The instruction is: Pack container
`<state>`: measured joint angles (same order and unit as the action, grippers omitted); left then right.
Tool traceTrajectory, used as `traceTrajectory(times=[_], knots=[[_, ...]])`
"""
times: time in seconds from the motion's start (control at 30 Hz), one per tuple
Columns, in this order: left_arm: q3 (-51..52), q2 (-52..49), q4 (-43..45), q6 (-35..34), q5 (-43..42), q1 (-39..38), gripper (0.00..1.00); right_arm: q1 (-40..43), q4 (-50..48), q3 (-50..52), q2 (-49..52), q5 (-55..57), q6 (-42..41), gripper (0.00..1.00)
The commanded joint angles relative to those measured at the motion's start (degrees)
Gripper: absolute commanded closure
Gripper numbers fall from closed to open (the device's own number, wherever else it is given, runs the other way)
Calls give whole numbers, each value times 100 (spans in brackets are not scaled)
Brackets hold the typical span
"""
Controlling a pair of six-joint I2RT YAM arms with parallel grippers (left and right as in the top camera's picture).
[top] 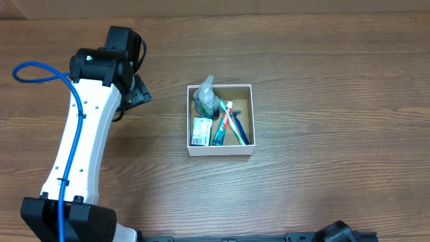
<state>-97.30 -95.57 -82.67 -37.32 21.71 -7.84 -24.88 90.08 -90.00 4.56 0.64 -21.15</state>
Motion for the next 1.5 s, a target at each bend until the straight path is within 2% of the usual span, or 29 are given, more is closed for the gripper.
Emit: traceTrajectory(times=[0.0,0.4,0.5,0.57,0.63,0.77,0.9,1.07,1.23,1.47], knots=[[-125,76,22,4,72,22,0,-11,-31,-9,-302,146,-55,0],[-125,76,22,4,72,22,0,-9,229,79,-313,125,15,0],[-125,76,22,4,72,22,0,-11,-131,101,-313,116,22,0],[-125,76,22,4,72,22,0,-11,-623,262,-313,-214,487,0],[-125,76,24,4,72,22,0,-11,-1220,785,-313,-817,776,0],[-125,76,24,4,72,22,0,-11,-2295,2245,-310,-1567,758,0],[-125,76,22,4,72,22,0,-11,-3471,3689,-310,-1746,723,0],[-125,76,22,4,72,22,0,-11,-5383,5501,-310,-1665,752,0],[-125,76,22,4,72,22,0,-11,-5768,6756,-310,-1003,750,0],[-125,76,22,7,72,22,0,-11,-6618,7479,-308,-813,1008,0]])
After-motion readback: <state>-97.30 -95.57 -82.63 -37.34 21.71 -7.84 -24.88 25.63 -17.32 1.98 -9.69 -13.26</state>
